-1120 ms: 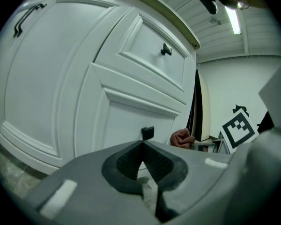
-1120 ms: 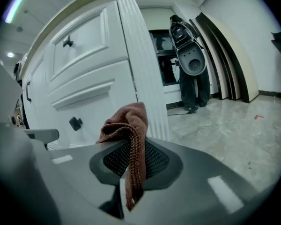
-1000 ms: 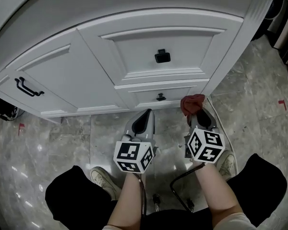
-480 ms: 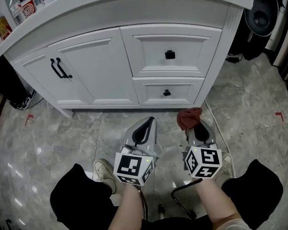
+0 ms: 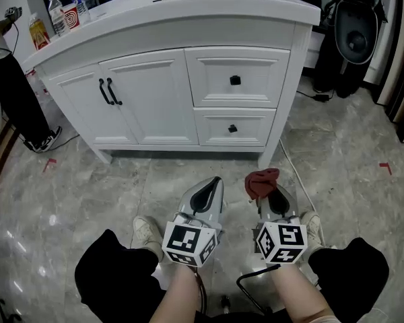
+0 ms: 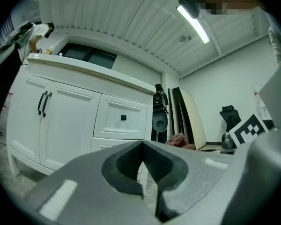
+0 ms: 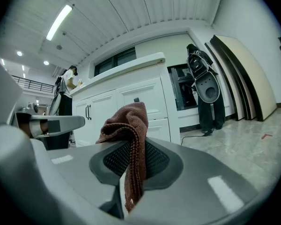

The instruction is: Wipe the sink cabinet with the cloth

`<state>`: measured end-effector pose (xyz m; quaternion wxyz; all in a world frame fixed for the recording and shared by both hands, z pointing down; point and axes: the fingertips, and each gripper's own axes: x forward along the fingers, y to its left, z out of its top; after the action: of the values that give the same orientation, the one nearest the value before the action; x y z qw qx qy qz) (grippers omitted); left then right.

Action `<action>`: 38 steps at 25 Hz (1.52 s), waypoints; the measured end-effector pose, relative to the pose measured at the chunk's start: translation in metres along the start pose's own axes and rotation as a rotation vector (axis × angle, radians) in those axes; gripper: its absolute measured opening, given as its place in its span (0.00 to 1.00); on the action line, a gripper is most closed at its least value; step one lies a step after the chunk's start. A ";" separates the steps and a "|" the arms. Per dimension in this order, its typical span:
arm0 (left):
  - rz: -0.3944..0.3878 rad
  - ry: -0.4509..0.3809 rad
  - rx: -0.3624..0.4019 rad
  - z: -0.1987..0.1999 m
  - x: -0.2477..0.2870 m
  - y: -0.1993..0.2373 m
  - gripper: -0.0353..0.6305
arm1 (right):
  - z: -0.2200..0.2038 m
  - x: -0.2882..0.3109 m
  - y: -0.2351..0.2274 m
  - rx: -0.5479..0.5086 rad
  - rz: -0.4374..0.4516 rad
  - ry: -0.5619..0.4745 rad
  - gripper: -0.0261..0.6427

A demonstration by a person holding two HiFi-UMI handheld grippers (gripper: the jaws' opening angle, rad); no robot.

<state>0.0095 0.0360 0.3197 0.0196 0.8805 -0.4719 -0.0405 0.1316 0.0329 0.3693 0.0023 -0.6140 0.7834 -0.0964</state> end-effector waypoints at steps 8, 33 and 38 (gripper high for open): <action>0.008 -0.016 -0.007 0.015 -0.046 -0.022 0.05 | 0.004 -0.049 0.017 0.015 0.007 -0.016 0.17; -0.012 0.005 -0.021 0.010 -0.063 -0.044 0.05 | 0.001 -0.071 0.025 0.088 0.026 -0.007 0.17; -0.007 -0.007 -0.021 0.009 -0.061 -0.045 0.05 | 0.001 -0.067 0.027 0.076 0.030 -0.012 0.17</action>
<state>0.0128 0.1119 0.3110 0.0272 0.8817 -0.4686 -0.0487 0.1224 0.1038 0.3560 0.0319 -0.6024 0.7881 -0.1224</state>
